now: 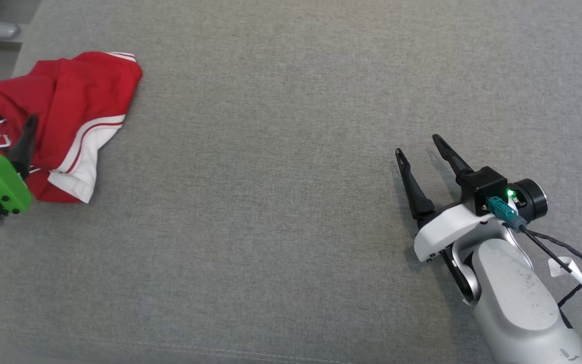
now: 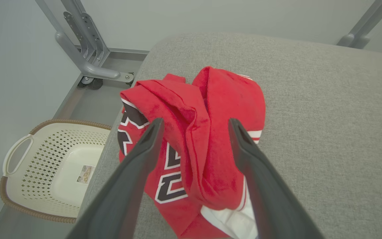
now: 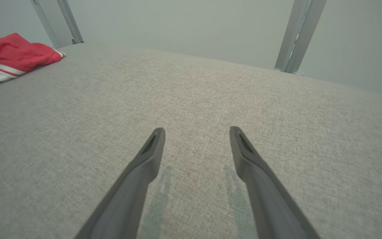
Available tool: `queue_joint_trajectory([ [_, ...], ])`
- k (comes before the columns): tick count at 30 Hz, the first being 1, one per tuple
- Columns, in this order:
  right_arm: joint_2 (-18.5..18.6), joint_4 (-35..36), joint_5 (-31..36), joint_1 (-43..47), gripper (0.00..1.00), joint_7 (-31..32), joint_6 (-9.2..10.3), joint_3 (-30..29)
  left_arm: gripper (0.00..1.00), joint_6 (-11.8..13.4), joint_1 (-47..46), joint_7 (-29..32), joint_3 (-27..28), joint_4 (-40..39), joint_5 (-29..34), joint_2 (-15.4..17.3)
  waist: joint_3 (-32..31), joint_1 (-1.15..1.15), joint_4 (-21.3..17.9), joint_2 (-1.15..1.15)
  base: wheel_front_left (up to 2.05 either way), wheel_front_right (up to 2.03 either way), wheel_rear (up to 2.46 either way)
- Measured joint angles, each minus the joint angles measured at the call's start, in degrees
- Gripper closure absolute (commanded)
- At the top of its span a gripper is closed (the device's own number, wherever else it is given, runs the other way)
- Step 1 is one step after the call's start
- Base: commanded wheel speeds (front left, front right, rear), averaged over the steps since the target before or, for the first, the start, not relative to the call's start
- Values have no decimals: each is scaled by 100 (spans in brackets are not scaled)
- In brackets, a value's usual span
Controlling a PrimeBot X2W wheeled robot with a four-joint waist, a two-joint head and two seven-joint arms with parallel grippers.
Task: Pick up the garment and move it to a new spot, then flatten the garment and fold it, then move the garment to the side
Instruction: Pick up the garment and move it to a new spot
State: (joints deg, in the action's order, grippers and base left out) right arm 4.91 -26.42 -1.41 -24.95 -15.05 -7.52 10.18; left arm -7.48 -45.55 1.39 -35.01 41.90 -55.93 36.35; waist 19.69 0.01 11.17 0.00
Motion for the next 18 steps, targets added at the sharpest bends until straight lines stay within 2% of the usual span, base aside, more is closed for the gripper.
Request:
queue_joint_trajectory([
  [4,1,133,14,-15,0,0,0,-46,0,0,-34,253,-100,405,-207,88,171,0,-223,0,0,0,0],
  [12,7,349,63,-108,0,0,0,-99,0,0,-142,611,-165,1369,-449,-35,534,0,-545,0,0,0,0],
  [18,19,403,64,-115,0,0,-1,-148,0,1,-281,561,-211,1567,-490,-111,692,0,-683,0,0,0,0],
])
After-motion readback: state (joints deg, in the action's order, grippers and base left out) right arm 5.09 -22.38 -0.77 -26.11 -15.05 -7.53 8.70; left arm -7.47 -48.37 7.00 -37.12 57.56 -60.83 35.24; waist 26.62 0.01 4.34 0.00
